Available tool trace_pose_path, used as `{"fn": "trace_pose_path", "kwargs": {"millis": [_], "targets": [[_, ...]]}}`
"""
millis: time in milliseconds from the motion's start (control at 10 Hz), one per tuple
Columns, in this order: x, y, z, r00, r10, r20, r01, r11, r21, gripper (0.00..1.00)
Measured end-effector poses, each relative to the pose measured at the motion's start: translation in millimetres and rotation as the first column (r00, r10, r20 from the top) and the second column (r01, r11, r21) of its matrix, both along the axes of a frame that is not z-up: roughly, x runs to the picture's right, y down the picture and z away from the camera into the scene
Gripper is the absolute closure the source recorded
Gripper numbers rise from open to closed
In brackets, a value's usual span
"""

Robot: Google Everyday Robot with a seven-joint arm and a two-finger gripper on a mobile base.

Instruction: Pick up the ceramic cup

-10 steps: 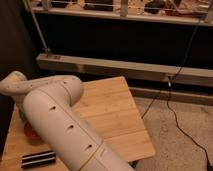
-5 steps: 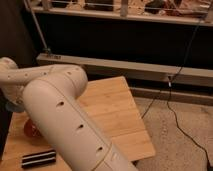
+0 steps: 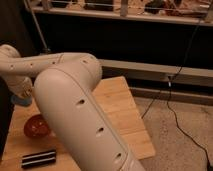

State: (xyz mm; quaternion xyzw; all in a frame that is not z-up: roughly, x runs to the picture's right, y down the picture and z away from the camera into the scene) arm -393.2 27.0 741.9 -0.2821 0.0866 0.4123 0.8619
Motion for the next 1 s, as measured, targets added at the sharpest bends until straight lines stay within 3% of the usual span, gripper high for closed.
{"fn": "trace_pose_path", "kwargs": {"millis": [200,600,1000], "targets": [[43.4,-12.6,3.8,0.997,0.069,-0.037,-0.07,0.9973,-0.025,1.0],[96.0,-21.0,15.6,0.982,0.178,-0.064,-0.183,0.9801,-0.077,1.0],[107.9,-23.3,17.0,0.983,0.182,-0.03,-0.183,0.9795,-0.083,1.0]]}}
